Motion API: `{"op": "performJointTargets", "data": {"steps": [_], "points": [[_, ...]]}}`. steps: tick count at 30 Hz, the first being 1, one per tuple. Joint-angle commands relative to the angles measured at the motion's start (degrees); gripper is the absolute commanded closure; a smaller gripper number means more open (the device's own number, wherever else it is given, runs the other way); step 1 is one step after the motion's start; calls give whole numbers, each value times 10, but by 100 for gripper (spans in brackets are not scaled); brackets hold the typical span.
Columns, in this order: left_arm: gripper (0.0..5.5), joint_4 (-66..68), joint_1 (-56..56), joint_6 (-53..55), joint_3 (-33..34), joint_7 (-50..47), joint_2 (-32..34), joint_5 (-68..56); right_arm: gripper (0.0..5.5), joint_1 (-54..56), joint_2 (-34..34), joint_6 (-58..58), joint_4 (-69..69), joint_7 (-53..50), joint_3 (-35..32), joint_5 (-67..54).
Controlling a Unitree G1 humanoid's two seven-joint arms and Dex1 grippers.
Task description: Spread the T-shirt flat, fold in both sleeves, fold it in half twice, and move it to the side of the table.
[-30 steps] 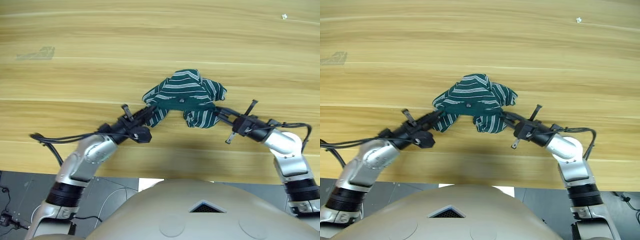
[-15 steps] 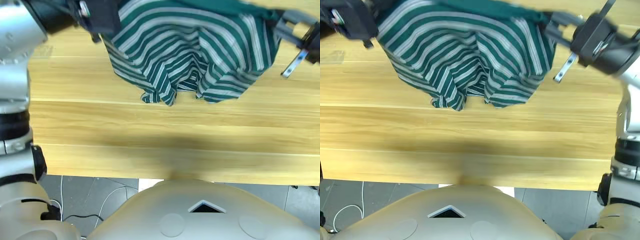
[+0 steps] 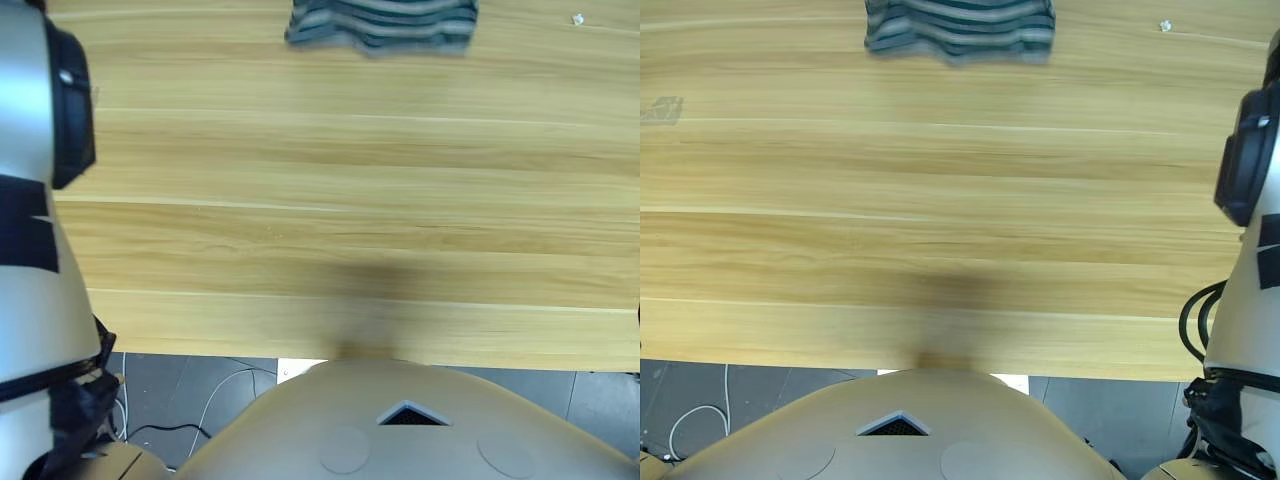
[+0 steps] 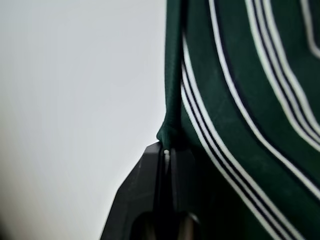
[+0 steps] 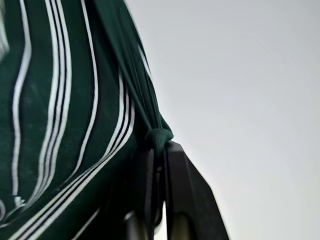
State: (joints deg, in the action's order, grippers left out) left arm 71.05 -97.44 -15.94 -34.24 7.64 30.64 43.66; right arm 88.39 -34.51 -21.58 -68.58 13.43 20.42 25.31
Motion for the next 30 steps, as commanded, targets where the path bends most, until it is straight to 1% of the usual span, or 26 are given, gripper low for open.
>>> {"op": "performJointTargets", "data": {"steps": [1,4,6,8,9,10,12,14,16,17,20,22,24,26,27,30], "points": [[549,58,10,32,-5,-18,45,22,546,5,-39,3,-57,-37,3,31],[549,52,64,-46,-5,45,41,7,546,-42,-29,-33,-63,-12,18,47],[549,34,128,-113,-4,98,43,-8,546,-117,-20,-90,-49,12,48,67],[549,-7,209,-174,-1,137,53,-31,546,-222,-19,-164,-10,56,61,58],[549,-52,274,-207,0,154,67,-47,546,-293,-28,-201,40,78,72,48],[549,-126,366,-235,3,175,90,-73,546,-380,-40,-230,109,106,76,25],[549,-282,543,-261,10,184,148,-103,546,-530,-76,-244,255,152,70,-32],[549,-408,663,-245,44,185,196,-138,546,-615,-113,-217,374,186,35,-93],[549,-523,747,-211,103,188,239,-166,546,-671,-148,-170,483,214,-13,-164],[549,-562,774,-194,126,192,249,-177,546,-688,-156,-147,521,221,-31,-187],[549,-734,875,-140,239,214,292,-227,546,-779,-199,-84,715,231,-94,-220],[549,-863,955,-103,311,242,304,-238,546,-850,-229,-41,848,253,-126,-253],[549,-969,1023,-70,346,277,307,-244,546,-906,-251,-12,931,276,-137,-261],[549,-1048,1099,-51,363,313,306,-236,546,-964,-278,11,980,312,-119,-255],[549,-1070,1125,-41,366,325,304,-239,546,-983,-284,17,995,326,-110,-251],[549,-1088,1185,-24,361,343,286,-230,546,-992,-264,48,1022,343,-86,-239]]}}
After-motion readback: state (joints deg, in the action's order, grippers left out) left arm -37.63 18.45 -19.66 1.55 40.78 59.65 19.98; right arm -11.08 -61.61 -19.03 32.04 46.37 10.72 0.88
